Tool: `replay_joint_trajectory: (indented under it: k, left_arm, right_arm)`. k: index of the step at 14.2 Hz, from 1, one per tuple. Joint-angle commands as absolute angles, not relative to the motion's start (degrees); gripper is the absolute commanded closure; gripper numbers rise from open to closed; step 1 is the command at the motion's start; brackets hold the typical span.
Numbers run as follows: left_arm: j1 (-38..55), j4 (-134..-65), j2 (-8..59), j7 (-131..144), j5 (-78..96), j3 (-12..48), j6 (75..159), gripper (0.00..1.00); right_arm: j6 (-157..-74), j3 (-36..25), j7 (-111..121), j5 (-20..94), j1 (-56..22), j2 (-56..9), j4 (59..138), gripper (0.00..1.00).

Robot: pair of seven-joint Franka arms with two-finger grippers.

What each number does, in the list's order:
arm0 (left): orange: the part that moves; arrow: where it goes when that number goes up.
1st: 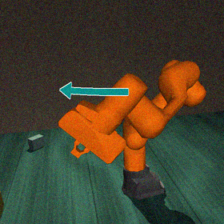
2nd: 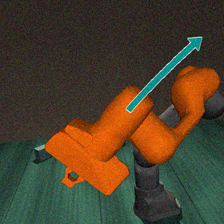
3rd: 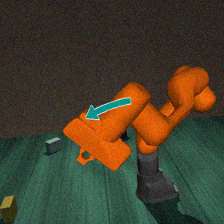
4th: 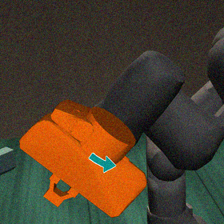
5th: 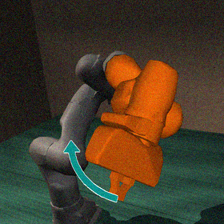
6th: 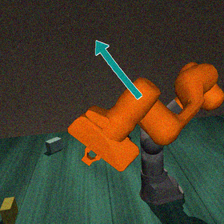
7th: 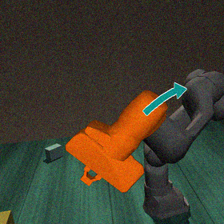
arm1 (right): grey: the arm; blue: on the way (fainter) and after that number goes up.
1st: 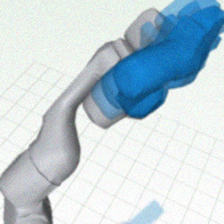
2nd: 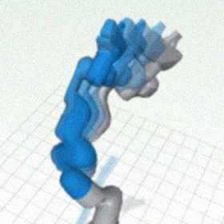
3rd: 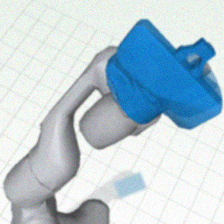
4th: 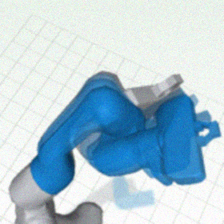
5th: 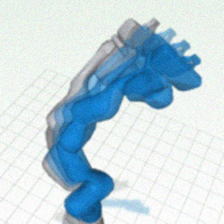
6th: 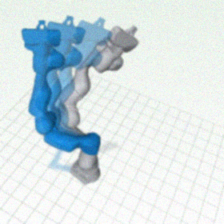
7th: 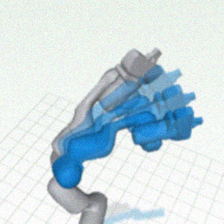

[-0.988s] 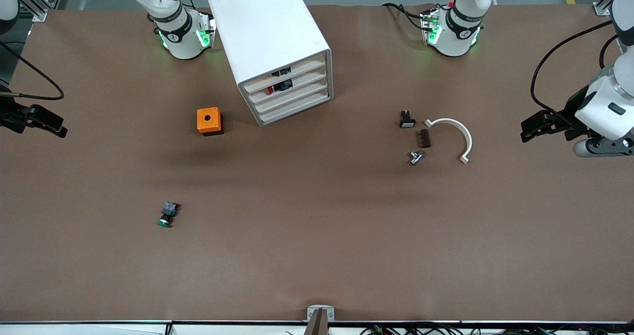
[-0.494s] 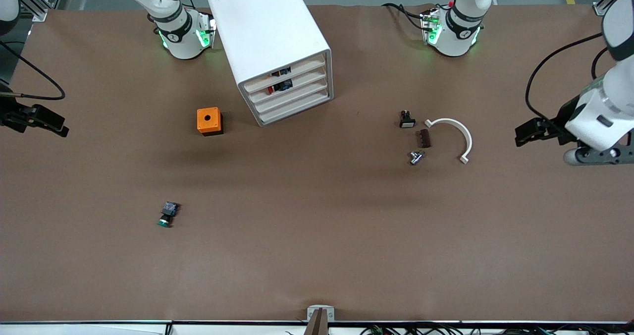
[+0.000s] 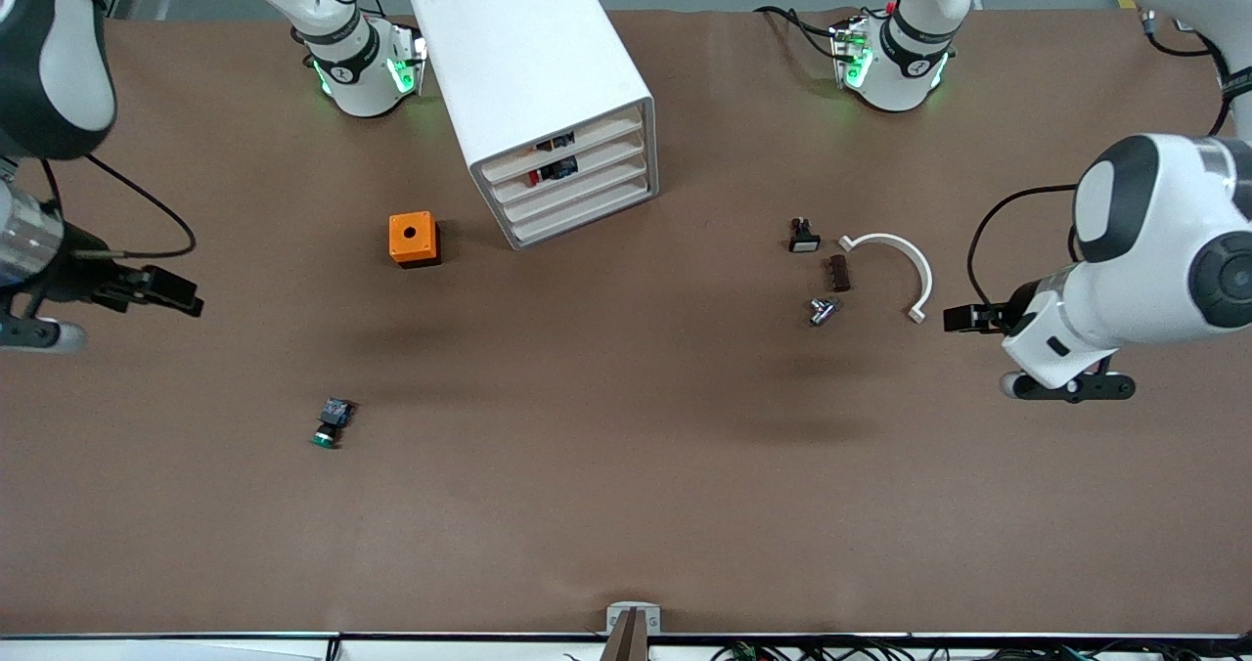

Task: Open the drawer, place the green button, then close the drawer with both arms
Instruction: 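Reach the right gripper toward the green button while the left gripper moves in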

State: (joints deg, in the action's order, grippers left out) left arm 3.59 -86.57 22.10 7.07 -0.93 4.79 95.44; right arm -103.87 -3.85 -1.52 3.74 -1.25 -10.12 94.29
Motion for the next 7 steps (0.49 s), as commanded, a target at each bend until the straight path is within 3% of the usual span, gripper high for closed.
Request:
replay_joint_trajectory:
  k: [1,7]
  left_arm:
    - [5.87,-85.78,23.20,9.65,-1.32,4.83,94.66,0.00]
    - [13.08,-79.12,27.32,32.46,2.54,5.19,87.20,0.00]
  right_arm:
    - [-107.13,-4.04,-2.20,5.19,-3.07,-14.05,93.60,0.00]
    - [-115.74,-4.04,-4.30,5.71,-3.52,-23.36,93.60,0.00]
